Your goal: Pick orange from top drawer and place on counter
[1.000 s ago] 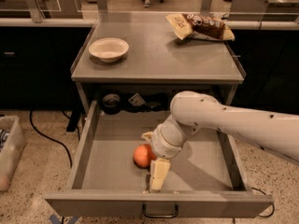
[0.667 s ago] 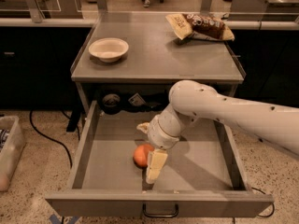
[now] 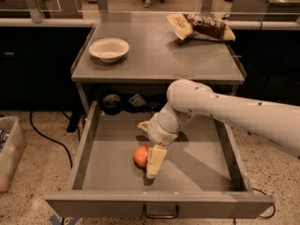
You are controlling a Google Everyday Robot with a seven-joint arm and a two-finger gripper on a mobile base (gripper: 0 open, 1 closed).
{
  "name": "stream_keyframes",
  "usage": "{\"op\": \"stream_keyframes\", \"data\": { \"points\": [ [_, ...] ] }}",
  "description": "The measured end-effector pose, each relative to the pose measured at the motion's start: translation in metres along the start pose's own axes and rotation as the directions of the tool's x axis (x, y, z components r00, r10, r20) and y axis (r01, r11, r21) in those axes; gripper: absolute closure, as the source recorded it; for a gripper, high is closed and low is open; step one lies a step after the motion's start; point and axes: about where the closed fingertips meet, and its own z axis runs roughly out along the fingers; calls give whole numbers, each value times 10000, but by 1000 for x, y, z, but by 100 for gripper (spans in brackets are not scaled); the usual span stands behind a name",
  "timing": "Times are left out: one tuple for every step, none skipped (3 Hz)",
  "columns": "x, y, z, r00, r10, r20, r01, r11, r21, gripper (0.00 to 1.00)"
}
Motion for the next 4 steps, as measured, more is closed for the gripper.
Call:
{"op": "stream_keyframes", "data": {
  "points": [
    [8,5,23,9991,163,-390,-176,9993,-330,0],
    [8,5,23,9991,163,-390,-176,9993,-333,0],
    [7,6,41,9991,130,-403,-169,9950,-982,0],
    [7,7,42,9991,124,-402,-164,9947,-1016,19]
  ]
}}
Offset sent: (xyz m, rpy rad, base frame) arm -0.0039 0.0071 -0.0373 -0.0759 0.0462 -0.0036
